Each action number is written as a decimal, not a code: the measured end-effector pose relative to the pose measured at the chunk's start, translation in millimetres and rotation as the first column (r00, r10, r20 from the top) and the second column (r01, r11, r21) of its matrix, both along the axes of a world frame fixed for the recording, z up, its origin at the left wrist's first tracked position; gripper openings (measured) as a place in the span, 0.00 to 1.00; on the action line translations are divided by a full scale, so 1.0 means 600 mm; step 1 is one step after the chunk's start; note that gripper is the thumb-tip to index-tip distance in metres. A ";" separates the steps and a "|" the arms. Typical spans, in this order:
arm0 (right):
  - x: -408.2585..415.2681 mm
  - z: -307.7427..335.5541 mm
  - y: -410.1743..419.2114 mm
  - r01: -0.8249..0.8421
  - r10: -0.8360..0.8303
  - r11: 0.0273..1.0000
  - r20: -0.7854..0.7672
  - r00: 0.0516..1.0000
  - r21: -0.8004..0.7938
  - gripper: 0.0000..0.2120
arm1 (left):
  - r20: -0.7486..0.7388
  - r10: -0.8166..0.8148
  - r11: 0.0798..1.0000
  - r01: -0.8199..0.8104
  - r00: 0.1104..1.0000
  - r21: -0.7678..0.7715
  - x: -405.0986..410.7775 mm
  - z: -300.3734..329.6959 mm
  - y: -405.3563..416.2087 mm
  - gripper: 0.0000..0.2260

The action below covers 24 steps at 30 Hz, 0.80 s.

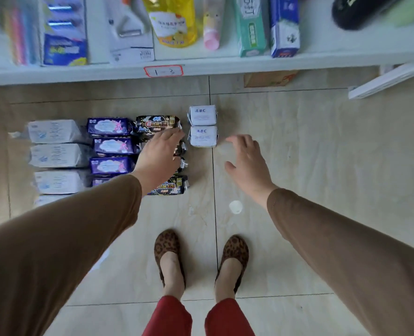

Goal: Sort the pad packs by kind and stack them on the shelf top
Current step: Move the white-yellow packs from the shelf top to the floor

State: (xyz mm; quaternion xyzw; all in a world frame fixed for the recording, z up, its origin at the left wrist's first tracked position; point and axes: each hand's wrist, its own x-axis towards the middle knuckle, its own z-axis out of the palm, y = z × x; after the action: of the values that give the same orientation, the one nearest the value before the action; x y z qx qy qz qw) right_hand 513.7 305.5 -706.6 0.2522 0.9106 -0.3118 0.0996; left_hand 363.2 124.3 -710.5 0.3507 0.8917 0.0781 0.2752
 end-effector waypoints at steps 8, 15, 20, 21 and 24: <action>0.018 0.405 0.014 -0.050 0.050 0.999 -0.001 0.999 -0.022 0.22 | -0.003 0.129 0.972 -0.126 0.992 0.196 0.072 0.388 0.019 0.24; -0.001 0.742 0.009 -0.034 0.029 0.999 -0.192 0.981 -0.024 0.23 | -0.082 0.159 0.941 -0.126 0.984 0.315 0.081 0.724 0.041 0.24; -0.051 0.901 0.001 -0.087 0.103 0.994 -0.304 0.947 0.066 0.22 | -0.157 0.197 0.909 -0.120 0.968 0.400 0.051 0.885 0.033 0.24; -0.067 0.925 0.002 -0.091 0.114 0.992 -0.317 0.942 0.086 0.22 | -0.171 0.197 0.904 -0.111 0.965 0.413 0.037 0.907 0.031 0.24; -0.121 0.990 0.012 -0.094 0.129 0.988 -0.332 0.934 0.121 0.23 | -0.220 0.188 0.900 -0.078 0.957 0.429 -0.022 0.965 0.028 0.24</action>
State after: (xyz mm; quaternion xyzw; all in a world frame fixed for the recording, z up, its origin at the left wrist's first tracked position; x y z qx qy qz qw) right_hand 441.1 313.0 -112.4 0.1475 0.9419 -0.2969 -0.0542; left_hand 349.9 140.8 -131.3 0.3461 0.9045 0.2390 0.0707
